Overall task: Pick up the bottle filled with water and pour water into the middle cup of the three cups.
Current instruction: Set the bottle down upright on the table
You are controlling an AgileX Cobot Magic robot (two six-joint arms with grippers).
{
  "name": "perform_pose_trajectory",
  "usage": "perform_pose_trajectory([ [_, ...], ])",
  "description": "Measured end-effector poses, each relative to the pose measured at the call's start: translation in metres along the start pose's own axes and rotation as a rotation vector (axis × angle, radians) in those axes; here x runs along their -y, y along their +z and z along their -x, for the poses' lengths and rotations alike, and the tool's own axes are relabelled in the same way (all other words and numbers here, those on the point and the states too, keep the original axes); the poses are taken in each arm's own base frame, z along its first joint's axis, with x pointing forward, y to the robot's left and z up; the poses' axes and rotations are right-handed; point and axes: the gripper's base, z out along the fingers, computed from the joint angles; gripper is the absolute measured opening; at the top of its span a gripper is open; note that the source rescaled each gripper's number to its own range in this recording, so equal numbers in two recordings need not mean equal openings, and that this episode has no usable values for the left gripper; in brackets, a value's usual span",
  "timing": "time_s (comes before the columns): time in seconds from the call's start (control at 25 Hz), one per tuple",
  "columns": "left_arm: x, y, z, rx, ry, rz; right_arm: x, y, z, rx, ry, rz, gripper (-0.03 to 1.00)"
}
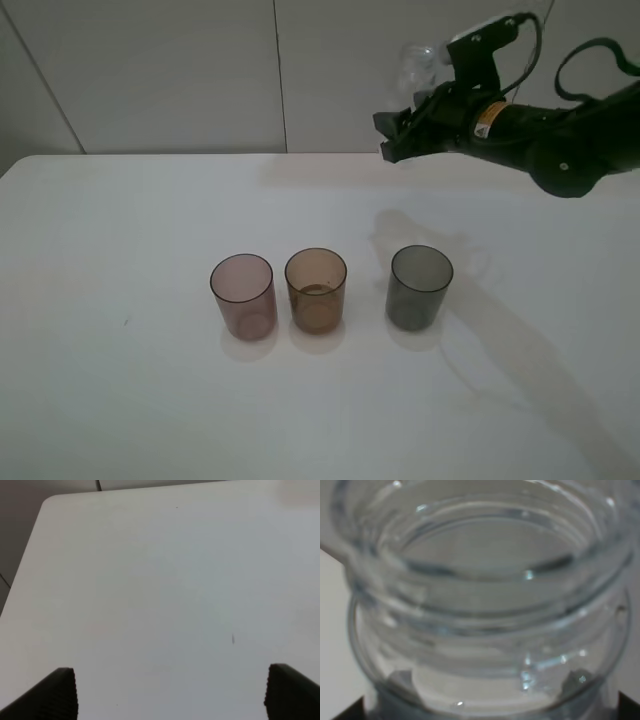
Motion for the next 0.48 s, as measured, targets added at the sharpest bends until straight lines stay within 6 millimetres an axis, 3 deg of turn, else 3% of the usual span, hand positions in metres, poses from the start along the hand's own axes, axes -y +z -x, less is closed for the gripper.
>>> perform_pose_trajectory([
  [0.2,0.000,0.000,0.000,0.000,0.000,0.000,0.004,0.013,-0.024,-0.006,0.131,-0.063,0.00],
  [0.48,0.000,0.000,0.000,0.000,0.000,0.000,0.000,0.023,-0.053,-0.073,0.145,-0.058,0.00],
])
